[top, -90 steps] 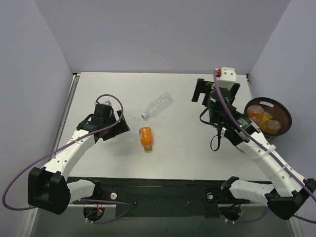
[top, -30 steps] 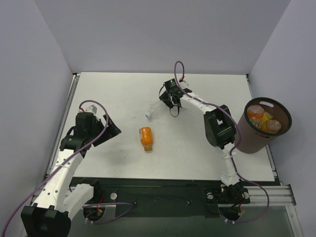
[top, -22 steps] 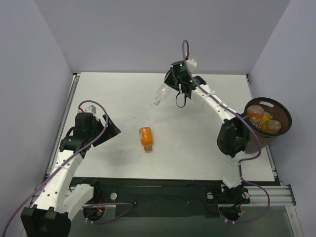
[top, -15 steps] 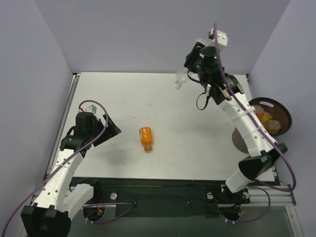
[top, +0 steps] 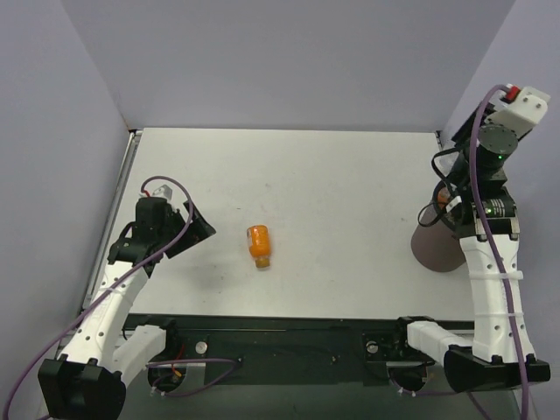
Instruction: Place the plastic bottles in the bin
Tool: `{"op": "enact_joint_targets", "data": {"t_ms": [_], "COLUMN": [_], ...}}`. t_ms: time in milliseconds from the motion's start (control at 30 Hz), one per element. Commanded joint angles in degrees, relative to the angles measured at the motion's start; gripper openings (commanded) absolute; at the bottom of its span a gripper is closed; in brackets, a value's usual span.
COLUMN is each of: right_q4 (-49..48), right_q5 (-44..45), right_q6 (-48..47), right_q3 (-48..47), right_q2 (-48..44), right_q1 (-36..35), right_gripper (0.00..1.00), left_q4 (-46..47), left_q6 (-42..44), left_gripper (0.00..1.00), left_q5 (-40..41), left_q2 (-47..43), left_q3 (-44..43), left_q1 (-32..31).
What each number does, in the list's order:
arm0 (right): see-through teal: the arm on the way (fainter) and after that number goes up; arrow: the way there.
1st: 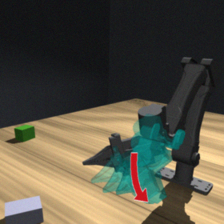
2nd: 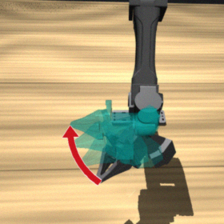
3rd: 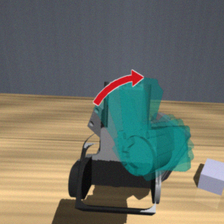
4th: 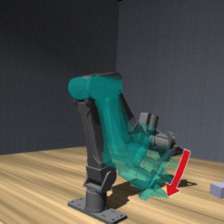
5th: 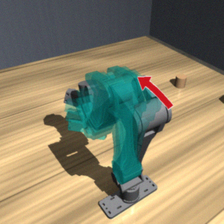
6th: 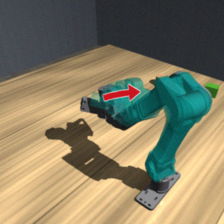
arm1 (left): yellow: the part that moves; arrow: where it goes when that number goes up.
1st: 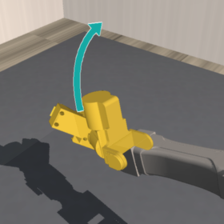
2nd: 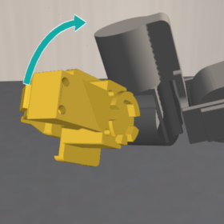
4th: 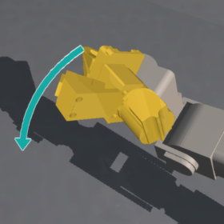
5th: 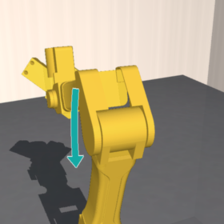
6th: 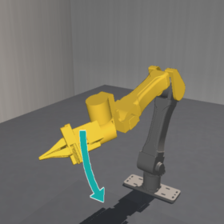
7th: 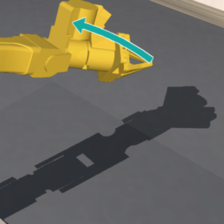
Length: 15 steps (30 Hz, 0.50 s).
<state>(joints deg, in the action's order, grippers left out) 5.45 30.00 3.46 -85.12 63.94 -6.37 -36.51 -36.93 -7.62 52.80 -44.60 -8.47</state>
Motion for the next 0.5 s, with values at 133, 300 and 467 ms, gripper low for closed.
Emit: {"op": "enact_joint_targets", "data": {"t_ms": [133,300,467], "right_q4": [-9.8,-14.1,-19.9], "right_q5": [9.4,13.1,15.3], "right_q6": [6.5,7.6,7.0], "right_q3": [12.3,18.9,21.8], "right_q2": [-7.2,-8.2,-6.9], "right_q1": [14.9,16.5,16.6], "right_gripper": [0.06,0.06,0.05], "left_q4": [4.5,5.4,5.1], "left_q6": [0.0,0.0,1.0], "left_gripper": [0.97,0.97,0.97], "left_q5": [-2.0,-2.7,-2.4], "left_q2": [1.6,2.1,3.0], "left_q3": [-0.8,-0.3,-1.2], "left_q1": [0.4,0.4,0.5]}}
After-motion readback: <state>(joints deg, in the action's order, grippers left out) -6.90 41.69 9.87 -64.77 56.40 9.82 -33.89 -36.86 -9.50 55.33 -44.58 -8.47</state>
